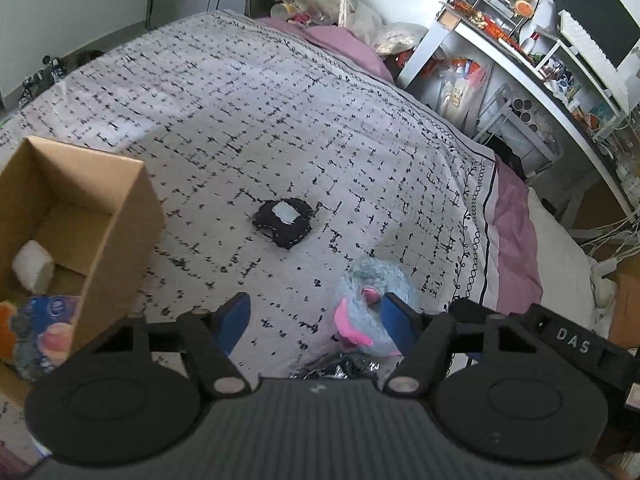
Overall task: Organize soft objects
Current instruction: 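Close the right gripper on the grey mouse plush while the left gripper also grips it, then lift the grey mouse plush with both grippers and carry it over the box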
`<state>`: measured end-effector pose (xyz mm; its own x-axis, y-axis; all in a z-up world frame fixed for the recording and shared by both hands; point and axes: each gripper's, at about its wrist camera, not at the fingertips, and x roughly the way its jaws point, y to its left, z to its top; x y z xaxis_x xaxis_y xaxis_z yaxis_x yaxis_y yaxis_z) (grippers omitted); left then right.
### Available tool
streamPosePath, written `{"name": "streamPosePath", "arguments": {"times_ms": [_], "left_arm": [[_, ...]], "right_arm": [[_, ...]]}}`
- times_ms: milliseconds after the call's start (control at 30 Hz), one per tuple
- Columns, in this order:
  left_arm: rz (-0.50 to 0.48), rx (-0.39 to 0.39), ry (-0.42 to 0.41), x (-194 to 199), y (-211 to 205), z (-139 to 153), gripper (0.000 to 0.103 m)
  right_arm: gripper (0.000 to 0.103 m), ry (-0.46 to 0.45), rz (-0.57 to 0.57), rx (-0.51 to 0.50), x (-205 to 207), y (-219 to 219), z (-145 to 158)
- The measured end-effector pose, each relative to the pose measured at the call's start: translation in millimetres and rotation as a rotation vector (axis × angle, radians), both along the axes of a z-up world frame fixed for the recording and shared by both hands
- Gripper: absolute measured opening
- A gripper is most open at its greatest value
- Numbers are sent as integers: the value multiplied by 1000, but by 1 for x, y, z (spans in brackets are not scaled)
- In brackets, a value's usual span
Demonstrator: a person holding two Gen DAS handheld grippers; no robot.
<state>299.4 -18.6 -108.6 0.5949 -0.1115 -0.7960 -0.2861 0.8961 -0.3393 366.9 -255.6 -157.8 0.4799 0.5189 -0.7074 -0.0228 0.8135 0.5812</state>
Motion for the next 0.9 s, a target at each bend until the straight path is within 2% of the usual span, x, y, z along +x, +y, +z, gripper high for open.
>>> {"name": "streamPosePath", "arguments": {"times_ms": [200,367,467,533,667,800,900], "left_arm": [[-2,-39,41,23,-8,-21,55],[5,-69,71,37,-9,-38,48],[-1,-67,85,45,-14,-47,47],[-10,-80,89,50,-17,-53,43],[-15,-94,105,56,-25,-66,40],[-13,-128,99,55,-29,-75,21],[-7,-127,76,52,-31,-71,18]], "right_arm": [[58,61,-9,49,18,-3,-26],[56,108,3,97,27,-2,-45],[55,113,16,79,33,0,-53],[49,132,21,83,37,0,-59],[46,133,35,78,39,0,-66],[36,115,57,71,40,1,-66],[28,90,61,70,38,1,-61]]}}
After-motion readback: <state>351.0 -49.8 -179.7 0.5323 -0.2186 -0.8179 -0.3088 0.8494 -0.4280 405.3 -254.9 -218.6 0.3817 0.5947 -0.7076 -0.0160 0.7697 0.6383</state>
